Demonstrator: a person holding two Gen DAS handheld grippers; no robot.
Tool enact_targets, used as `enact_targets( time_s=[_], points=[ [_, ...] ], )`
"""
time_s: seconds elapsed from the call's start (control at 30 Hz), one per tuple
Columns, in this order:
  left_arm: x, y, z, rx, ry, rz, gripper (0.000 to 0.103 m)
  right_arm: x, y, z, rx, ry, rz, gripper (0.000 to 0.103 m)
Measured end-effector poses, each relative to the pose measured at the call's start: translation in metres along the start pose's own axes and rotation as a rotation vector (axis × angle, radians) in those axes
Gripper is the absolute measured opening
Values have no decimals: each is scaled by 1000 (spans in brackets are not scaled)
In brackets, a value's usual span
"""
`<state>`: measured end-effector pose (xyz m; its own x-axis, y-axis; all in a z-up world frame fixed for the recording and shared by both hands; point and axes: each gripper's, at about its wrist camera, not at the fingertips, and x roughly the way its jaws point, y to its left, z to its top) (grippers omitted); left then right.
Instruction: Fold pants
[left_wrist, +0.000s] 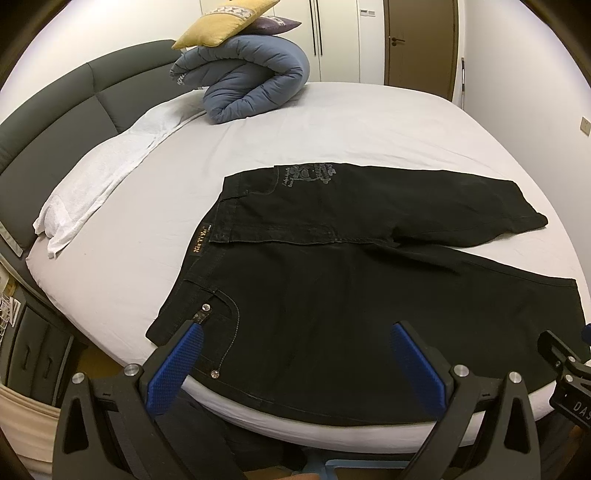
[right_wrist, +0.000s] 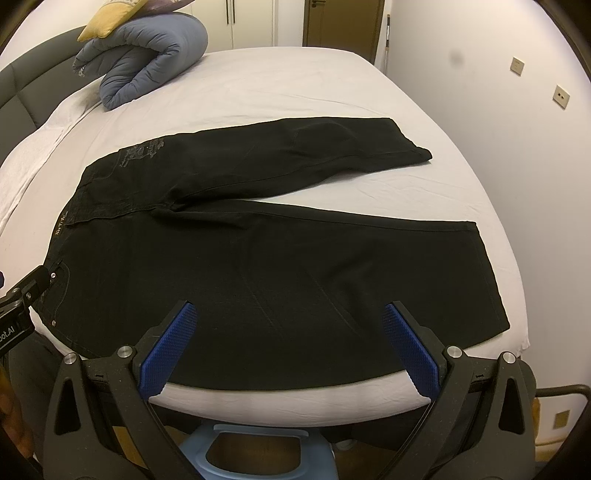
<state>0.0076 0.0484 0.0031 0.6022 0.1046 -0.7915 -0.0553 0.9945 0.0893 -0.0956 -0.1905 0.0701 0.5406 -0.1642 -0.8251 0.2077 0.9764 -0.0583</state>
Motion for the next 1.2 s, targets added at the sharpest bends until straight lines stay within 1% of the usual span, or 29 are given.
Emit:
enact_targets(
  time_s=[0.47, 0.9, 0.97, 1.0, 1.03, 1.1, 1.17, 1.2],
  points=[
    [-3, 5, -1, -7, -9, 12, 103, -1, 2, 0, -9, -6, 10, 103],
    [-2, 8, -1, -4, -24, 1, 103, -4, 1, -1, -11, -10, 15, 103],
    [-1, 10, 4, -4, -31, -12, 103, -4, 1, 1, -19, -12, 19, 103],
    [-1, 12, 9, 3, -37, -31, 103, -4, 1, 3, -29, -18, 26, 103],
    [0, 14, 16, 16, -45, -55, 103, -4, 1, 6, -37, -24, 31, 103],
    [7, 19, 34, 55, -32, -99, 103, -5, 0, 16, -64, -49, 50, 103],
    [17, 26, 53, 86, -29, -149, 103, -4, -1, 33, -103, -79, 85, 103],
    [23, 31, 66, 102, -48, -197, 103, -3, -1, 44, -125, -93, 105, 103]
  ],
)
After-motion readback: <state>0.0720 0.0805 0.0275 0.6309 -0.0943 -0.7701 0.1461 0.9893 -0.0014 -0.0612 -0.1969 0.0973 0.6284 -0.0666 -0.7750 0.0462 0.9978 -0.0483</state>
